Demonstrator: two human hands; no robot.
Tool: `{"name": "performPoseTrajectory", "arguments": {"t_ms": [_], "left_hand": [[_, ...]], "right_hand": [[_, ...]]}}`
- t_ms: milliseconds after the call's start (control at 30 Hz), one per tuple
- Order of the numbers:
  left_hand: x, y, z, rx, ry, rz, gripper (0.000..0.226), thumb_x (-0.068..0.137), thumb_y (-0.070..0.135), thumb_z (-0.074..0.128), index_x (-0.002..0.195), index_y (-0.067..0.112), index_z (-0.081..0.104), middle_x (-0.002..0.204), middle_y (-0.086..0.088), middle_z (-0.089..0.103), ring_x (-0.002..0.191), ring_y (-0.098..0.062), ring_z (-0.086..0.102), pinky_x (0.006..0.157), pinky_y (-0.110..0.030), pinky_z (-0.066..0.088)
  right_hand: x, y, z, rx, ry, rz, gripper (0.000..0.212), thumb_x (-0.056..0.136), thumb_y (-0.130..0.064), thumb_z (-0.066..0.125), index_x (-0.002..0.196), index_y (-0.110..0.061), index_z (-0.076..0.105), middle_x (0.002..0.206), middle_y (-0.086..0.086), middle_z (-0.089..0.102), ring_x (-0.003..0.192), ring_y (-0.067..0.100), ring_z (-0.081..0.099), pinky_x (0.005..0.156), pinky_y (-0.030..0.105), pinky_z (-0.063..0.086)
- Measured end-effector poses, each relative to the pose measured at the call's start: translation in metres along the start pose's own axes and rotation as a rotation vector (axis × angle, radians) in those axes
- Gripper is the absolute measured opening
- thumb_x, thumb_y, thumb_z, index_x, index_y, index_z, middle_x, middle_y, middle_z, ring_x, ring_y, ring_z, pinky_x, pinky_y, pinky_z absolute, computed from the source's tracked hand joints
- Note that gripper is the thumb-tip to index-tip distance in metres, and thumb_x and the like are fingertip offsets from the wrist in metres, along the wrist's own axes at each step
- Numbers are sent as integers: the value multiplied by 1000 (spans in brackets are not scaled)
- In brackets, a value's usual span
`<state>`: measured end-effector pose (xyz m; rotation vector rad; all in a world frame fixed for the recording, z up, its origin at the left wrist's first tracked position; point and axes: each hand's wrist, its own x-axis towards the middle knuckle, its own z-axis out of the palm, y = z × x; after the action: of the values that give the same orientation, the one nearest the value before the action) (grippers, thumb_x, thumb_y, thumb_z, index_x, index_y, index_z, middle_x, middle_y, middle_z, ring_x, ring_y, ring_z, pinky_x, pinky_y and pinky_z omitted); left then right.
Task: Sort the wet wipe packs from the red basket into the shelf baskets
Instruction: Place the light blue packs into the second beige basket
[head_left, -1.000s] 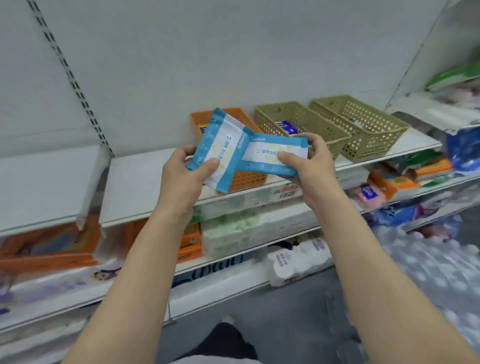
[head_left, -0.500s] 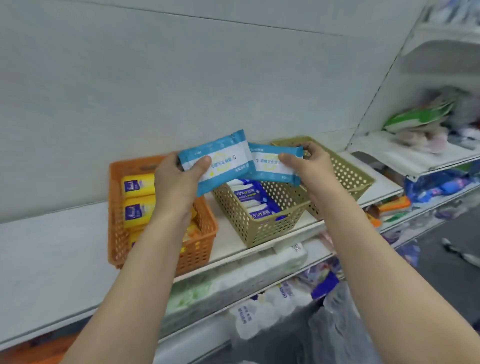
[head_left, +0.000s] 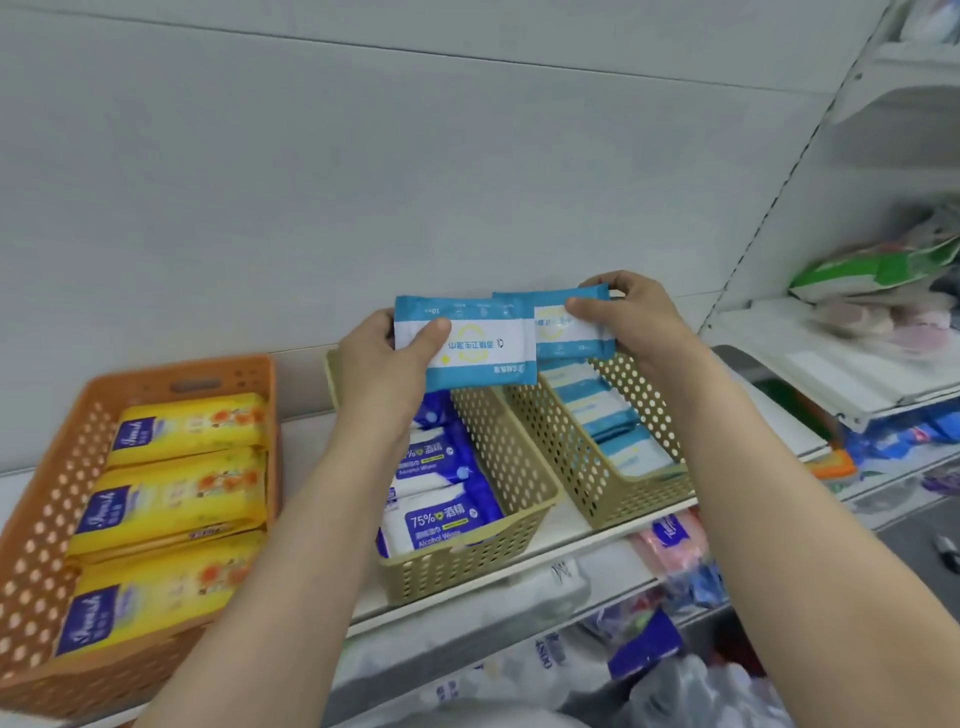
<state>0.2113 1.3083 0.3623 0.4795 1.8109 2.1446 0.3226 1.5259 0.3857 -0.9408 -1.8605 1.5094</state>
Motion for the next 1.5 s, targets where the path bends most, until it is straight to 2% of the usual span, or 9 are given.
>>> {"name": "performPoseTrajectory", "arguments": {"t_ms": [167, 400, 533, 833, 933, 1100, 1200, 1300, 1500], "left_hand": [[7, -11, 54, 4, 39, -26, 10, 88, 16, 70, 98, 16, 68, 90, 4, 73, 77, -5, 71, 59, -16, 53], [15, -32, 99, 17, 155, -44, 8, 88, 16, 70, 92, 22, 66, 92, 5, 72, 79, -6, 70, 64, -17, 55], [18, -38, 117, 30, 190, -59, 7, 88, 18, 70, 90, 23, 66, 90, 6, 72, 77, -4, 70, 69, -22, 56], [24, -44, 155, 73, 239, -120, 6, 88, 17, 71, 93, 19, 67, 95, -1, 73, 88, -17, 71, 76, -31, 57], [28, -46, 159, 103, 232, -144, 11, 88, 17, 71, 98, 14, 68, 96, -2, 73, 87, -16, 71, 73, -28, 58], [31, -53, 162, 157, 142, -241, 12, 87, 14, 71, 99, 11, 69, 90, -2, 73, 73, -10, 69, 55, -16, 52], [31, -54, 165, 141, 65, -296, 5, 87, 12, 71, 91, 14, 69, 82, 2, 73, 66, -7, 68, 54, -17, 52], [31, -59, 166, 171, 63, -294, 8, 87, 11, 70, 95, 14, 68, 87, 1, 73, 75, -12, 70, 60, -21, 53], [37, -75, 157, 452, 104, -234, 42, 87, 15, 70, 127, 12, 56, 120, 1, 61, 111, -14, 58, 97, -33, 48]], "right_hand": [[43, 24, -48, -211, -138, 88, 33, 76, -17, 84, 104, -13, 66, 99, 14, 74, 87, 29, 74, 82, 50, 60], [75, 53, -78, -645, -520, 141, 33, 74, -26, 85, 100, -23, 66, 104, 3, 68, 95, 22, 68, 91, 44, 56], [69, 62, -77, -1045, -822, 63, 30, 79, -32, 81, 103, -25, 64, 97, -10, 56, 89, 11, 56, 80, 31, 51], [56, 74, -74, -1359, -951, -108, 30, 80, -37, 79, 101, -20, 67, 106, -2, 65, 98, 16, 60, 81, 29, 51], [63, 63, -84, -1260, -887, -114, 21, 81, -38, 77, 92, -22, 67, 96, -7, 64, 91, 13, 59, 75, 26, 48], [95, 34, -100, -716, -362, -314, 16, 86, -37, 71, 92, -22, 66, 86, -12, 63, 82, 6, 59, 66, 18, 43], [105, 32, -86, -584, -613, -259, 39, 82, -43, 75, 115, -26, 62, 109, -12, 64, 100, 4, 61, 87, 25, 51], [117, 48, -71, -579, -777, -166, 34, 80, -35, 80, 109, -22, 68, 106, -3, 70, 97, 16, 68, 89, 39, 57], [154, 52, -65, -509, -512, -211, 20, 80, -23, 80, 97, -22, 69, 98, -2, 70, 90, 16, 67, 80, 35, 57]]}}
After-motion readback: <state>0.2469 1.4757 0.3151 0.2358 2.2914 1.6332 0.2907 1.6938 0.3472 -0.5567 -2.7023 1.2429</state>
